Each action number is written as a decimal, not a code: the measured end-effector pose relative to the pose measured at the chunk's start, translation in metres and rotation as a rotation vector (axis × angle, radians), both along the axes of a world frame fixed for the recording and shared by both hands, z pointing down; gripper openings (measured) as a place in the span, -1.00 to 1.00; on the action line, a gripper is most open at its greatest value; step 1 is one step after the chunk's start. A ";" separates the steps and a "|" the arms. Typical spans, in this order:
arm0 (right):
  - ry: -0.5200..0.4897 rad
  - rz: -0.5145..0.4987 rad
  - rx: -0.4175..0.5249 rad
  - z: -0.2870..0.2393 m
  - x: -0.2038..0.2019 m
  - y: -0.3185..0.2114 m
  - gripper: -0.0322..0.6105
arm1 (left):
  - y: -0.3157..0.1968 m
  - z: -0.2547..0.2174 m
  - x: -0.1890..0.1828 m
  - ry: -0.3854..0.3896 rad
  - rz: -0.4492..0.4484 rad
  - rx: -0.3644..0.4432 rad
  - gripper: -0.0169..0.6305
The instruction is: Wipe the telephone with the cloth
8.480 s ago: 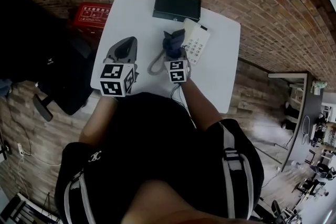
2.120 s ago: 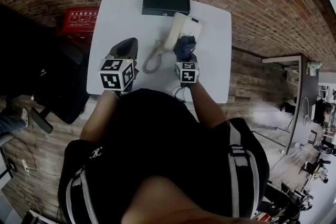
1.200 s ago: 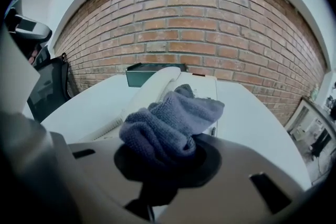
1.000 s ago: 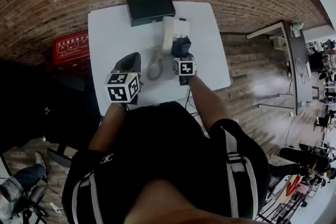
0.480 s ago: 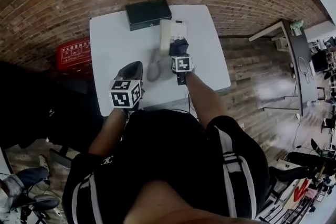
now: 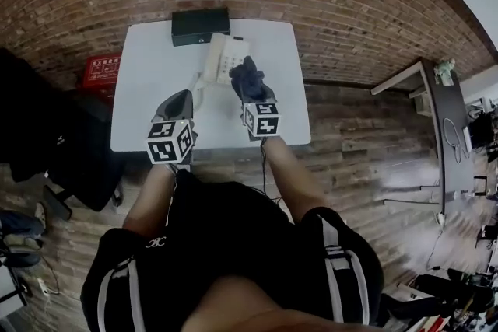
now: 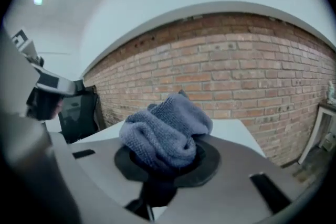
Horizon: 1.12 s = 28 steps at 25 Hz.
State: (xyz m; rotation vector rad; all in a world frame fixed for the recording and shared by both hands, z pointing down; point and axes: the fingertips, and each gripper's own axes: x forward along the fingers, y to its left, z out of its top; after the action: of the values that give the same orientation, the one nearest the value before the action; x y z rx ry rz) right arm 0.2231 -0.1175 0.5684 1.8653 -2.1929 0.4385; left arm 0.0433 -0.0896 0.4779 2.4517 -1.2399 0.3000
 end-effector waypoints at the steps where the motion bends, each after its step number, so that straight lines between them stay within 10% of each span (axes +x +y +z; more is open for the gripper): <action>1: 0.001 -0.024 0.055 -0.023 0.003 0.013 -0.71 | 0.010 -0.004 0.009 0.010 -0.026 0.006 -0.97; 9: -0.021 -0.065 0.270 -0.131 0.028 0.089 -0.72 | 0.068 -0.045 0.060 -0.001 -0.067 0.090 -0.97; 28: -0.005 -0.042 0.373 -0.161 0.041 0.086 -0.72 | 0.050 -0.067 0.077 -0.046 -0.049 0.179 -0.97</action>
State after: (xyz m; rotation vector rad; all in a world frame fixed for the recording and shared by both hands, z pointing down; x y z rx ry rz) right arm 0.2638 -0.0320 0.4072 1.9860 -2.4447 0.0239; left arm 0.1205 -0.0392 0.4111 2.5714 -1.3998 0.2428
